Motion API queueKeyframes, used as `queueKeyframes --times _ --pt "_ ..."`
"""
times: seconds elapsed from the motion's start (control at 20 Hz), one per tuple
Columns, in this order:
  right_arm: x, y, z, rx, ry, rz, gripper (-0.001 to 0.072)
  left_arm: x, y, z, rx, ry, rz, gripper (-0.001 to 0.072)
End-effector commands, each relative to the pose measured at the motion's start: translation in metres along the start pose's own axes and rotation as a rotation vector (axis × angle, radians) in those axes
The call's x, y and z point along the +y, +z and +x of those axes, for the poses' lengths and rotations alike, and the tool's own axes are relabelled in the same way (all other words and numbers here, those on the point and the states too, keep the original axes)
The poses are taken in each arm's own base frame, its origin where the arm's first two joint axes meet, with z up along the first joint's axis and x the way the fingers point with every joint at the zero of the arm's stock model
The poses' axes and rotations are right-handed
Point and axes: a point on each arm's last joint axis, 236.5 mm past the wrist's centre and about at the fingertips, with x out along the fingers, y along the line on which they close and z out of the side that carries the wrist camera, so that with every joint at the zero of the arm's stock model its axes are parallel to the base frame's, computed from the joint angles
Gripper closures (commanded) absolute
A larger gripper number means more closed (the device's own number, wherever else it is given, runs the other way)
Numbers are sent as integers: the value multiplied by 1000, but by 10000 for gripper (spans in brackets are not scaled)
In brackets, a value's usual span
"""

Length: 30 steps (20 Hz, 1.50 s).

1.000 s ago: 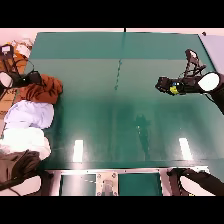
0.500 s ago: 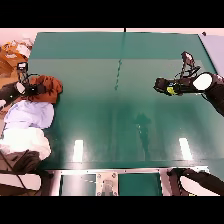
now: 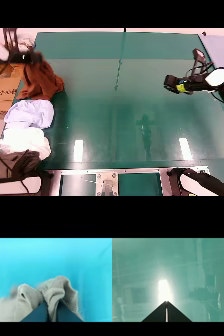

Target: Fold the shirts.

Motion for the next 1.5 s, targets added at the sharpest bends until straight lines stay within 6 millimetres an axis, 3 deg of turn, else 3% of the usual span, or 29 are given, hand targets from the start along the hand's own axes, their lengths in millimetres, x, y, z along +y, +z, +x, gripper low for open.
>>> queueKeyframes --times 0.0,0.1,0.2,0.3,0.5,0.55,0.6,0.65,0.7,0.8,0.9,1.0,1.1,1.2,1.35,1.45 --pt "-26 8 -21 -3 -35 30 695 -117 69 -79 -137 -224 107 687" --pt "-41 12 -28 -13 -55 63 696 -198 73 -107 -150 -402 142 687" --pt "-54 10 -31 2 -73 93 697 -270 54 -125 -119 -552 185 687" --pt "-62 8 -33 14 -84 101 698 -331 17 -128 -25 -657 244 686" --pt "-65 0 -34 48 -90 98 697 -434 -84 -110 247 -831 287 682" --pt "-65 0 -34 49 -90 98 693 -454 -107 -106 313 -870 283 429" --pt "-66 -2 -34 57 -91 100 580 -467 -129 -102 380 -889 270 39" --pt "-69 -4 -35 67 -96 107 359 -468 -141 -98 437 -882 247 12" --pt "-74 -7 -37 80 -104 118 278 -458 -146 -92 463 -855 256 12" --pt "-81 -20 -41 137 -116 144 283 -417 -130 -80 488 -791 254 11" --pt "-82 -46 -36 229 -116 155 284 -358 -104 -68 503 -708 221 12" --pt "-70 -89 -17 349 -77 170 285 -289 -89 -57 541 -627 141 12" --pt "-39 -132 7 436 30 164 284 -232 -97 -50 626 -566 70 12" --pt "-15 -154 36 414 91 165 284 -186 -109 -40 679 -512 -16 12" --pt "-5 -182 74 453 93 177 284 -133 -139 -28 751 -454 -128 12" --pt "-3 -185 94 475 92 203 285 -107 -159 -21 790 -423 -203 12"
